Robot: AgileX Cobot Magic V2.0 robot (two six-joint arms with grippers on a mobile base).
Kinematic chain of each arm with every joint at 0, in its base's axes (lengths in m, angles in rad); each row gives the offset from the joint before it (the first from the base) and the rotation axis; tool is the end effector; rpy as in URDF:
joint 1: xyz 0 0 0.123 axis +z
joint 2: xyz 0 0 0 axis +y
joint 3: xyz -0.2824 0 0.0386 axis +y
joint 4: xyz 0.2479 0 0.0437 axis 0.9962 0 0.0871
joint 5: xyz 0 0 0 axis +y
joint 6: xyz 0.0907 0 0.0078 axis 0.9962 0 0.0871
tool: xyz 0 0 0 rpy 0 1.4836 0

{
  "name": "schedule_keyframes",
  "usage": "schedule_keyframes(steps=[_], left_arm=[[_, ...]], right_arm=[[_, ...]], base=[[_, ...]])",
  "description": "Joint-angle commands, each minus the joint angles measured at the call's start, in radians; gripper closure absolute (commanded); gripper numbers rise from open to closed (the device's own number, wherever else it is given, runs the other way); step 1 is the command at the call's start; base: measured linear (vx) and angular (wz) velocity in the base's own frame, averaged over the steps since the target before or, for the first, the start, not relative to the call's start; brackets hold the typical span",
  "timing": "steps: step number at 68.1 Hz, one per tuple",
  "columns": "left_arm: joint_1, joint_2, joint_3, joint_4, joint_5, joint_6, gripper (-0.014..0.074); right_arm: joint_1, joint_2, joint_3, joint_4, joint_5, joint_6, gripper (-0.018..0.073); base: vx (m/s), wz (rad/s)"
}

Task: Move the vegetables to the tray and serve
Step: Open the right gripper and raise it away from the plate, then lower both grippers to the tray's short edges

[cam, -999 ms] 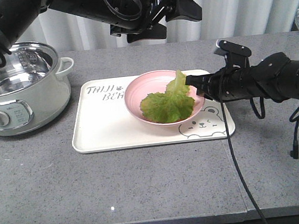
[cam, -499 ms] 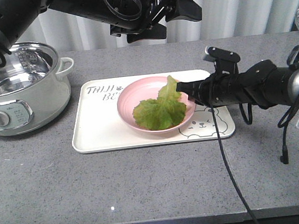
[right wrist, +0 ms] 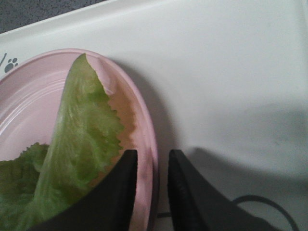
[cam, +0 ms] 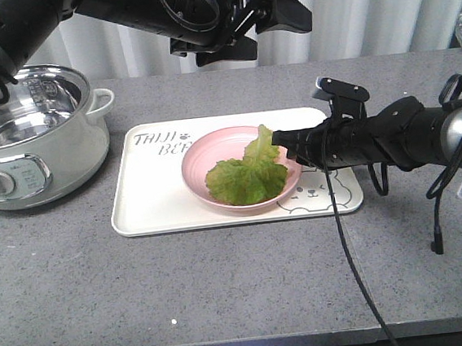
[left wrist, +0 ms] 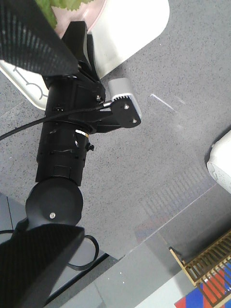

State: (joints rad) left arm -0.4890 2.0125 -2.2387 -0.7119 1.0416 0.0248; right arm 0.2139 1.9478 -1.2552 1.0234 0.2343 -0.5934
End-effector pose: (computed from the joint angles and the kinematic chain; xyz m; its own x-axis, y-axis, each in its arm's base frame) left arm 0.3726 -0.2564 0.4175 -0.7624 0.0535 -0.6449 0.5525 0.5726 -0.6056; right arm 0.4115 0.1080 0.1872 -0.7380 0.2465 -0.6282 -0.0582 0.9042 0.4232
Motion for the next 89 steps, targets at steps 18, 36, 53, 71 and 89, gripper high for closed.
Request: schedule_keyframes(steps=[18, 36, 53, 71, 89], left_arm=[[-0.003, -0.055, -0.027, -0.050, -0.051, -0.005, 0.0004], [-0.003, -0.055, -0.027, -0.050, -0.051, -0.005, 0.0004], [0.000, -0.080, -0.027, 0.049, -0.014, 0.003, 0.0004], [0.073, -0.143, -0.027, 0.240, 0.095, -0.006, 0.0004], [0.125, -0.145, -0.027, 0.545, 0.219, -0.066, 0.0004]], right_arm=[[-0.005, -0.063, -0.027, 0.011, -0.032, -0.005, -0.0010], [-0.005, -0.149, -0.027, -0.051, -0.030, -0.009, -0.0001], [-0.054, -0.258, -0.027, -0.162, 0.061, 0.029, -0.0001], [-0.251, -0.353, -0.027, -0.398, 0.304, 0.178, -0.0001], [-0.245, -0.411, -0.027, -0.708, 0.365, 0.369, -0.0001]], base=[[0.00, 0.00], [0.00, 0.00], [0.00, 0.00], [0.00, 0.00], [0.00, 0.00]])
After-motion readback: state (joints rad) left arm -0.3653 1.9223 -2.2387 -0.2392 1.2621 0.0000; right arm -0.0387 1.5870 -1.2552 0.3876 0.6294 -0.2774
